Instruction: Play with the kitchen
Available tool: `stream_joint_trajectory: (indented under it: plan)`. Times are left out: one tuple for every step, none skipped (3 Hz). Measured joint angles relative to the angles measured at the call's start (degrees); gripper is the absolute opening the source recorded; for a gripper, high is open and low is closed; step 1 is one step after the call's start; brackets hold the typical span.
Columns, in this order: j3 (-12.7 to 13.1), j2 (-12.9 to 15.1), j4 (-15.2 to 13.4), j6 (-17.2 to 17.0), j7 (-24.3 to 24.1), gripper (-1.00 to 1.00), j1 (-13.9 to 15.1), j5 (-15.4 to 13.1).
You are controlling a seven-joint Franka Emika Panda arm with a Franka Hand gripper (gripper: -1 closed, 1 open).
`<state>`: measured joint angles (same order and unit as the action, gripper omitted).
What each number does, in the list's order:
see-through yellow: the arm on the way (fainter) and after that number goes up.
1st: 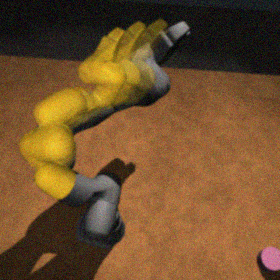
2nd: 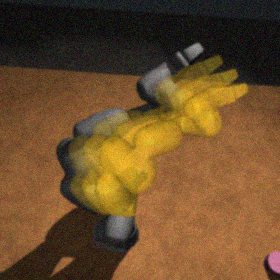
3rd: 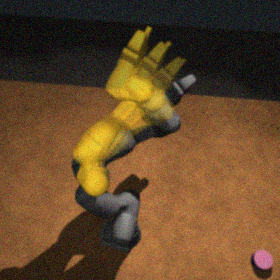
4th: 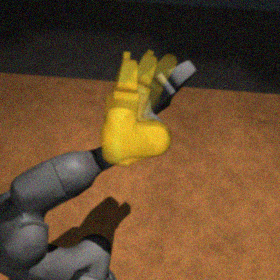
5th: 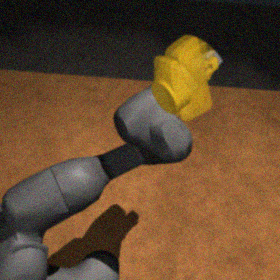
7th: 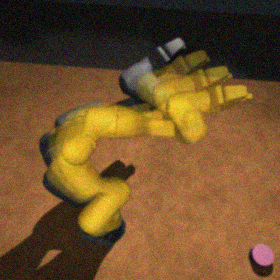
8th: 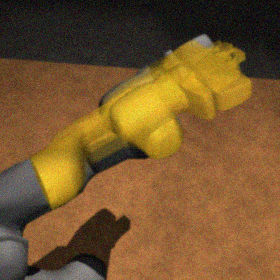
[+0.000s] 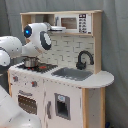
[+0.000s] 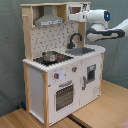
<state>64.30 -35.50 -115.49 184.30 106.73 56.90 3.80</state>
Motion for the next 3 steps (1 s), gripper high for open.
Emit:
stream_joint_trajectory:
  plan:
    - [3.18, -0.01, 2.46, 0.0, -0.1, 1.0, 4.44, 0.0]
    - [6.57, -0.01, 4.67, -0.02, -0.4, 1.0, 8.49, 0.0]
    - [6.57, -0.01, 5.02, -0.02, -0.4, 1.0, 8.72, 0.0]
